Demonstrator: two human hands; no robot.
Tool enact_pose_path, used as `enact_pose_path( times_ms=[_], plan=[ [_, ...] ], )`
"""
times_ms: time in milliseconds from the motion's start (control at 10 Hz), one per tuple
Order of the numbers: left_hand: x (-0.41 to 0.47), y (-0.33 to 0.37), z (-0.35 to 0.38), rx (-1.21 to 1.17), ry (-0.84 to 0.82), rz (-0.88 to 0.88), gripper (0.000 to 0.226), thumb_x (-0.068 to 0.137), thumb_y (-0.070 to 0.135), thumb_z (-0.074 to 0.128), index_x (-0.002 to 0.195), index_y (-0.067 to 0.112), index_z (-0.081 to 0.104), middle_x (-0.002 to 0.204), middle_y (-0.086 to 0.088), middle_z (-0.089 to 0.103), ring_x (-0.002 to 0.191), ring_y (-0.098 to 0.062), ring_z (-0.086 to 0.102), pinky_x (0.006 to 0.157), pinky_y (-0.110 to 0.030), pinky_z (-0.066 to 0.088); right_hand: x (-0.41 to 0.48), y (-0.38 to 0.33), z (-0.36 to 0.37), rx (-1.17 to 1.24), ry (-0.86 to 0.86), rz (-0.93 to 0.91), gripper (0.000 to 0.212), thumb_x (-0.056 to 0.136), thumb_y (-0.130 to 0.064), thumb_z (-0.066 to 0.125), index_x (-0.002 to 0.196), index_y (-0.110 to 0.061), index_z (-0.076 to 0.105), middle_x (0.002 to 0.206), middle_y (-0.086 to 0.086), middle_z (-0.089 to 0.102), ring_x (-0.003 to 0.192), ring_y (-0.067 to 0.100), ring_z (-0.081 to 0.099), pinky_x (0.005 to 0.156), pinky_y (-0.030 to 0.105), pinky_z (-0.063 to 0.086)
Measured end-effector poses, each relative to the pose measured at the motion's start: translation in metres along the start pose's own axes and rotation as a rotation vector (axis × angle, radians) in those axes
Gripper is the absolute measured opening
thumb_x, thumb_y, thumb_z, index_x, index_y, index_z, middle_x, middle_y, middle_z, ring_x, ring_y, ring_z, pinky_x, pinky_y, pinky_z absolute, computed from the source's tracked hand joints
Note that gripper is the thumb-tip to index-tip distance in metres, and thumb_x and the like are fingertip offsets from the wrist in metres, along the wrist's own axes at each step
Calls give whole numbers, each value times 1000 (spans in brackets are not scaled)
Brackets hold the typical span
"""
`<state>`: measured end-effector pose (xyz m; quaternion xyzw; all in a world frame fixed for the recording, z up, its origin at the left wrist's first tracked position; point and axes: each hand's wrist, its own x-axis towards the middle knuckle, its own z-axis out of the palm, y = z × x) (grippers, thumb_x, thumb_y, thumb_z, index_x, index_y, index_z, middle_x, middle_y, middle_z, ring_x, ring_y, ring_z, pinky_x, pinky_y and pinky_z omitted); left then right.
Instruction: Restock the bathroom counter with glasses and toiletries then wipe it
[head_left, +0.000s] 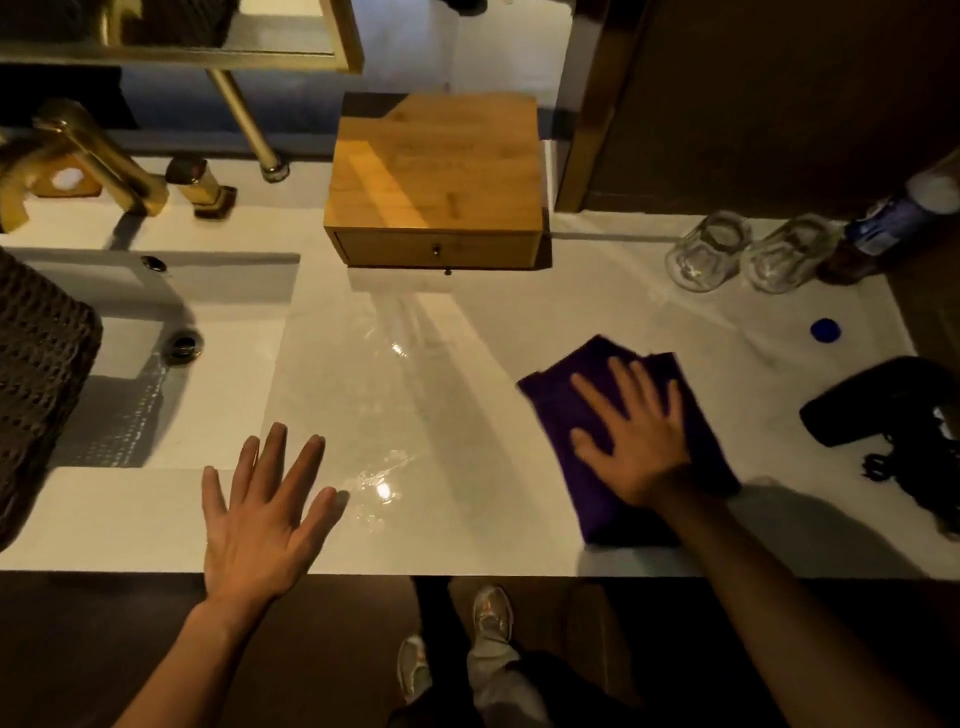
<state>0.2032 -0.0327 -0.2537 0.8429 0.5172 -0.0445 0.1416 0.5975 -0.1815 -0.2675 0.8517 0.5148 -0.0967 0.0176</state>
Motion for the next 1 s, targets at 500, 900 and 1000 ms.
enact_pose_path(
  times_ms=[500, 900, 1000],
  plan=[
    [2, -2, 7, 35, 21, -34, 69, 92, 75, 11, 155, 48, 15, 170, 10, -1, 157, -18, -2, 124, -58, -3, 51, 57, -7, 67, 109, 289, 66, 92, -64, 27, 152, -42, 12, 163, 11, 9, 151, 32, 3, 118, 62, 0],
    [-33, -23, 0, -234, 44, 117, 65, 96, 68, 19, 155, 42, 20, 169, 5, 6, 157, -21, 1, 126, -55, 11, -28, 15, -3, 287, 180, 368, 63, 96, -52, 32, 150, -20, 34, 161, 17, 20, 149, 31, 14, 121, 53, 5],
    [-70, -43, 8, -235, 100, 204, 63, 100, 57, 30, 155, 27, 32, 168, -2, 16, 157, -23, 8, 124, -56, 21, -71, -9, 3, 341, 236, 395, 60, 96, -51, 30, 146, -20, 42, 157, 14, 30, 146, 29, 23, 122, 52, 8]
  ],
)
